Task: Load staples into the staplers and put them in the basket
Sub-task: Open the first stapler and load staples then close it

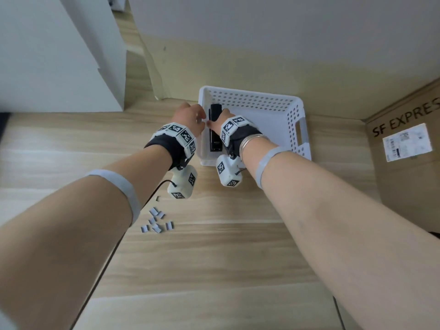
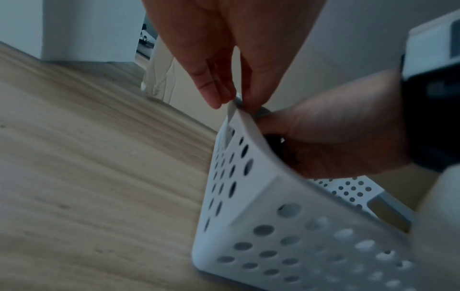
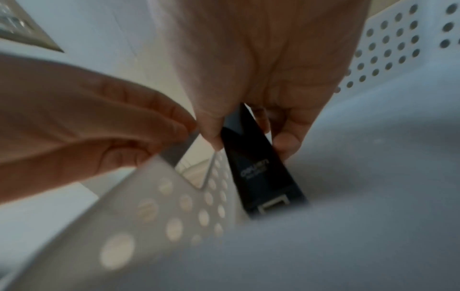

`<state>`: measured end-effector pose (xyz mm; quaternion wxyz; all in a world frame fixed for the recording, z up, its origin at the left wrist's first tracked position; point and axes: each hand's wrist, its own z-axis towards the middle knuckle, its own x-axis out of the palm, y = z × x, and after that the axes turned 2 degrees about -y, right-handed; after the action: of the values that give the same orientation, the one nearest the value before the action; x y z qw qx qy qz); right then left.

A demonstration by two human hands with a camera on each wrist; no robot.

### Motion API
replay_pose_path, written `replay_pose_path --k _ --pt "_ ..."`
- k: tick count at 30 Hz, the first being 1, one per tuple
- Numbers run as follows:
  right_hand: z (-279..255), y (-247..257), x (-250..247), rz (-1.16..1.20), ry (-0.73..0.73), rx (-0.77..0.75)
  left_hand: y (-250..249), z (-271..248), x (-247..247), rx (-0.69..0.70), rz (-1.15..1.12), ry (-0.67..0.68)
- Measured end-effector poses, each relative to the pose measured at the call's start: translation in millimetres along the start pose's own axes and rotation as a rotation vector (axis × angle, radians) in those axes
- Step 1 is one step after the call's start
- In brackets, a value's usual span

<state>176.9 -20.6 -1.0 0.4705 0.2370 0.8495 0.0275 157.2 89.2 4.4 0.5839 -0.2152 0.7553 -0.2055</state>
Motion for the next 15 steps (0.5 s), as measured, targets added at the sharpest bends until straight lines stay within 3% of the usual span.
replay_pose_path --k 8,15 --pt "5.7 2.8 19.8 0.02 -0.064 0.014 4.5 0.1 6.2 0.02 -0.062 -0.065" --pt "-15.8 -7.9 -8.9 0.142 -0.109 0.043 -10.2 -13.2 -1.9 0.028 -0.077 -0.074"
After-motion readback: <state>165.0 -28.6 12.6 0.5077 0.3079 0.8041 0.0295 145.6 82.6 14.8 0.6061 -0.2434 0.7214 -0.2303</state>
